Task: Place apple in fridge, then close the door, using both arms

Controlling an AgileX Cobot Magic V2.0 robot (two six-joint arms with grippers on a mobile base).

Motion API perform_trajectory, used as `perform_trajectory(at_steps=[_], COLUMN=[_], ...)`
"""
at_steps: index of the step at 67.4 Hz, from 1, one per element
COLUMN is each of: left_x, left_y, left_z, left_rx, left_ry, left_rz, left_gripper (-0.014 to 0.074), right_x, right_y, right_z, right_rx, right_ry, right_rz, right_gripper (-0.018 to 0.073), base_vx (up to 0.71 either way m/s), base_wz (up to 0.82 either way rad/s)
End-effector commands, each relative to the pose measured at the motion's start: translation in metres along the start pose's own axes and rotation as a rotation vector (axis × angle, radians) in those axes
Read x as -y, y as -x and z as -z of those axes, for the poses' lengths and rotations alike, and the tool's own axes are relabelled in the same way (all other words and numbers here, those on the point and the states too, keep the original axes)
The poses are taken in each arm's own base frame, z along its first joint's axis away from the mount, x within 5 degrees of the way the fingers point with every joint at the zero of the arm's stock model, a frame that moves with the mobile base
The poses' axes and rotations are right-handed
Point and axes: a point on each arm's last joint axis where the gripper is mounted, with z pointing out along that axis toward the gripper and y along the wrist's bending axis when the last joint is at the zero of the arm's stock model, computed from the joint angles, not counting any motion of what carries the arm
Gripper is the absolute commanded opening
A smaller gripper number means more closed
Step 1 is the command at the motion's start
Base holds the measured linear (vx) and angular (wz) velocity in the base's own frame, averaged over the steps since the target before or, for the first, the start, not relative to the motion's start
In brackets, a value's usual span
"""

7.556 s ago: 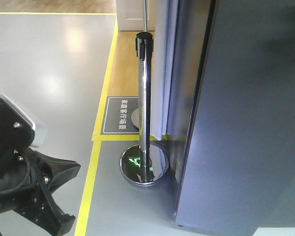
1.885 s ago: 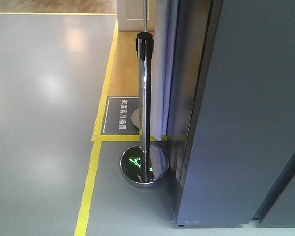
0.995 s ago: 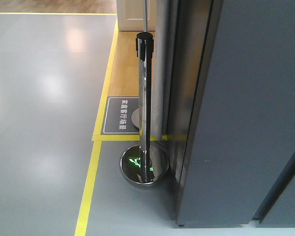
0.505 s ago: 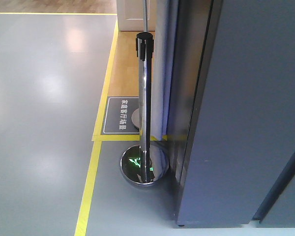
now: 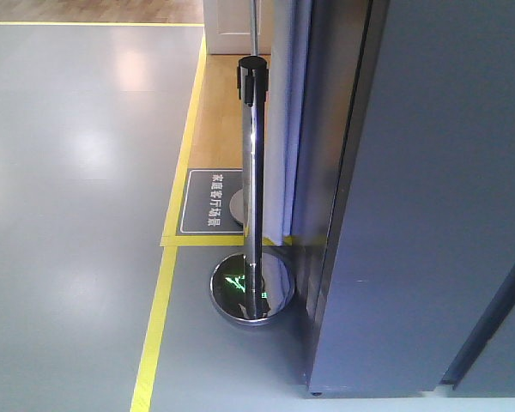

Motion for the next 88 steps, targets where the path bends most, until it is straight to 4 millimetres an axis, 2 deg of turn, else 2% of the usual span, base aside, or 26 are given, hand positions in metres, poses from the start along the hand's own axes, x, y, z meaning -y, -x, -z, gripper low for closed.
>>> perform_trajectory(at_steps=[1, 9, 21, 37, 47, 88], left_x=[0.0, 0.0, 0.0, 0.0, 0.0, 0.0], left_y=[-0.001, -0.001, -0.001, -0.001, -0.001, -0.001], left_z=[0.001, 0.001, 0.001, 0.001, 0.001, 0.001], left_rx=[0.064, 0.064, 0.064, 0.064, 0.064, 0.064], left_ry=[-0.004, -0.004, -0.004, -0.004, -0.004, -0.004], left_rz=[0.0, 0.0, 0.0, 0.0, 0.0, 0.0], left_gripper=[-0.0006, -0.0006, -0.0006, -0.0006, -0.0006, -0.0006], right_x=[-0.003, -0.009, -0.015, -0.02, -0.016, -0.017], right_y=[0.008, -0.009, -0.043, -0.075, -0.08, -0.088], right_z=[-0.014, -0.038, -0.067, -0.093, -0.096, -0.1], right_rx=[0.252, 0.412, 0.55, 0.591, 0.529, 0.434], right_ry=[-0.006, -0.022, -0.034, 0.006, -0.049, -0.052], right_rz=[0.011, 0.014, 0.016, -0.051, -0.133, -0.128], right_gripper=[-0.0002, -0.0002, -0.0002, -0.0002, -0.0002, -0.0002], base_vx=[0.0, 0.0, 0.0, 0.0, 0.0, 0.0], base_wz=[0.0, 0.0, 0.0, 0.0, 0.0, 0.0])
